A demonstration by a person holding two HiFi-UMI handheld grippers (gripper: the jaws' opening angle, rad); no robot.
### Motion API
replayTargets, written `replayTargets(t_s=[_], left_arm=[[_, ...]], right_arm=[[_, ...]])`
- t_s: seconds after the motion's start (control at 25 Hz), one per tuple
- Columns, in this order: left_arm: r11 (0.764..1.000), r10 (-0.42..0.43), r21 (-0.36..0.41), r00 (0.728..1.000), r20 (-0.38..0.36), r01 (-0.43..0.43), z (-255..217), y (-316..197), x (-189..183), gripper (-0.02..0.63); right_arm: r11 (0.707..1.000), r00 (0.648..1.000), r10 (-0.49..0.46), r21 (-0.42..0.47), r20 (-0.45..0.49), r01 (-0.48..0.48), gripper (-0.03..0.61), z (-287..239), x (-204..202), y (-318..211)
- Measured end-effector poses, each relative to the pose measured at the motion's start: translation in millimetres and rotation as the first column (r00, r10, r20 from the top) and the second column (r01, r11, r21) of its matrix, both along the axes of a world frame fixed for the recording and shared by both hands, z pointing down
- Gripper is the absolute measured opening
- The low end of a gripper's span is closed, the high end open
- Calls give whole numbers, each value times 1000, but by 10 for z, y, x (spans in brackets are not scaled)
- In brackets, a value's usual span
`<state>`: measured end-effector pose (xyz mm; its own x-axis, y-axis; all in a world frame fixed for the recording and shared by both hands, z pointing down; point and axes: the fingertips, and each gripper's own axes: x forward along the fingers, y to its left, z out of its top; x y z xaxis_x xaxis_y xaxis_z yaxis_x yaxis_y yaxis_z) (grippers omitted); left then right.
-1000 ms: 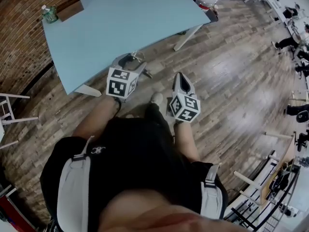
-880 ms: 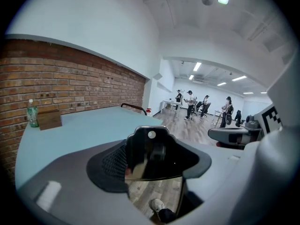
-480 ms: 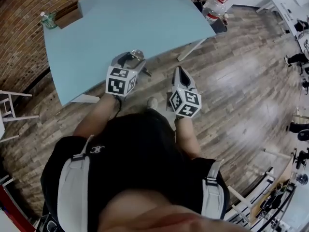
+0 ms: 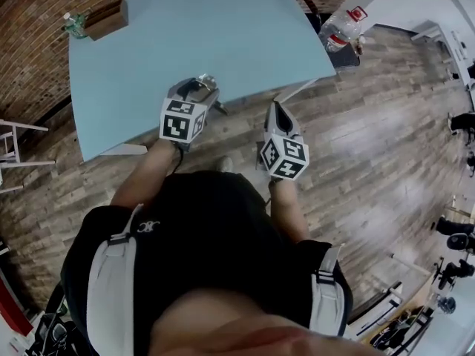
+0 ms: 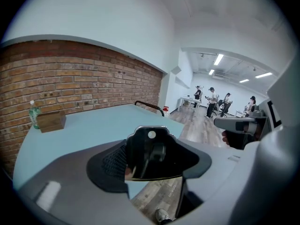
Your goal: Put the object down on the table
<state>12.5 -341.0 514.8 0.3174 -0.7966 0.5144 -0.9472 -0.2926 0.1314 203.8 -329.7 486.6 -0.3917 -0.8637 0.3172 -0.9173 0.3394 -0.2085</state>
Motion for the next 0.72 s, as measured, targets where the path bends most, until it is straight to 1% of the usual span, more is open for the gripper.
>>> replayTargets(t_s=[0.2,0.4,0.56,0.72], left_arm=[[998,-56,-16,998,9,56,41,-212,52,288],[992,-120,-28,992,33,121,109,-324,-8,288],[984,-158,-65,984,81,164,293,-337,-182,288],[974,-184,-116,976,114,197,513,-331,-425,288]], right_arm=[[997,997,-73,-24,1,73,14,49,9,-291],[985,986,-168,-35,-6,168,14,69,-90,-534],[975,976,-218,-33,-8,218,14,79,-212,-652],[970,972,-237,-48,-1,237,14,160,-342,-709]])
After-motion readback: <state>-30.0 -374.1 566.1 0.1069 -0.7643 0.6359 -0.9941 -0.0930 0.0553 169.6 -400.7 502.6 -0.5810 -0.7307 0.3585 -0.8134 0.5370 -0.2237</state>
